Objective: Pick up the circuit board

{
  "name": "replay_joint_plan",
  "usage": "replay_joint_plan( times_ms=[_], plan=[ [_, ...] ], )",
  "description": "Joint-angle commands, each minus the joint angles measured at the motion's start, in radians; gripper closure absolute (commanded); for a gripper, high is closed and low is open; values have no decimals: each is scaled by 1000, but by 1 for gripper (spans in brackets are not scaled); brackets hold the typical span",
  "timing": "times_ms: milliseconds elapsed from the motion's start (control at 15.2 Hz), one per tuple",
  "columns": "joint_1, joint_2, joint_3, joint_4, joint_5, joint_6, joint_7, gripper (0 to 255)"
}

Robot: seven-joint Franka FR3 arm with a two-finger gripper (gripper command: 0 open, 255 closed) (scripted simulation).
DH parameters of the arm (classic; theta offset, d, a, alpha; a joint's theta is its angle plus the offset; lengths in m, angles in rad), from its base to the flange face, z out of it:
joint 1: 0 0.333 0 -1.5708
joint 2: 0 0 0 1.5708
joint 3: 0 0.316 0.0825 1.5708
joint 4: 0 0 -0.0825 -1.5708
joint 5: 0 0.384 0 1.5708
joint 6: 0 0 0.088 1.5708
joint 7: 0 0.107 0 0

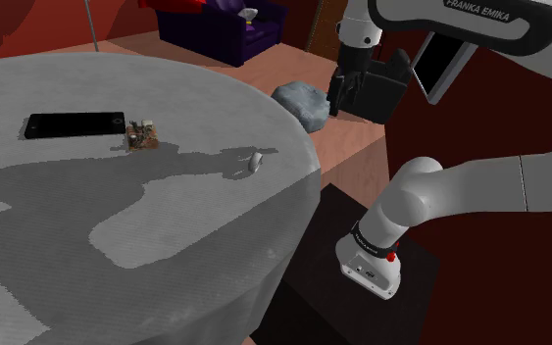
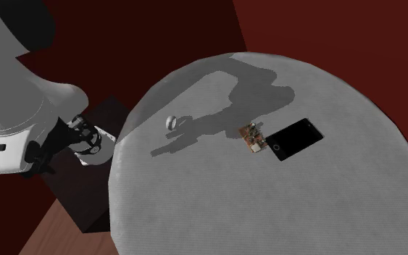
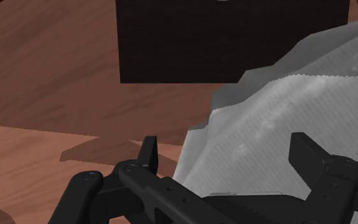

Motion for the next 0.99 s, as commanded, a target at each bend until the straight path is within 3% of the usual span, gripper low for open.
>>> replay_joint_plan(
  times_ms=[0,924],
  plan=[
    [0,0,0,0,0,0,0,0],
    [56,386,165,180,165,252,205,0]
  ],
)
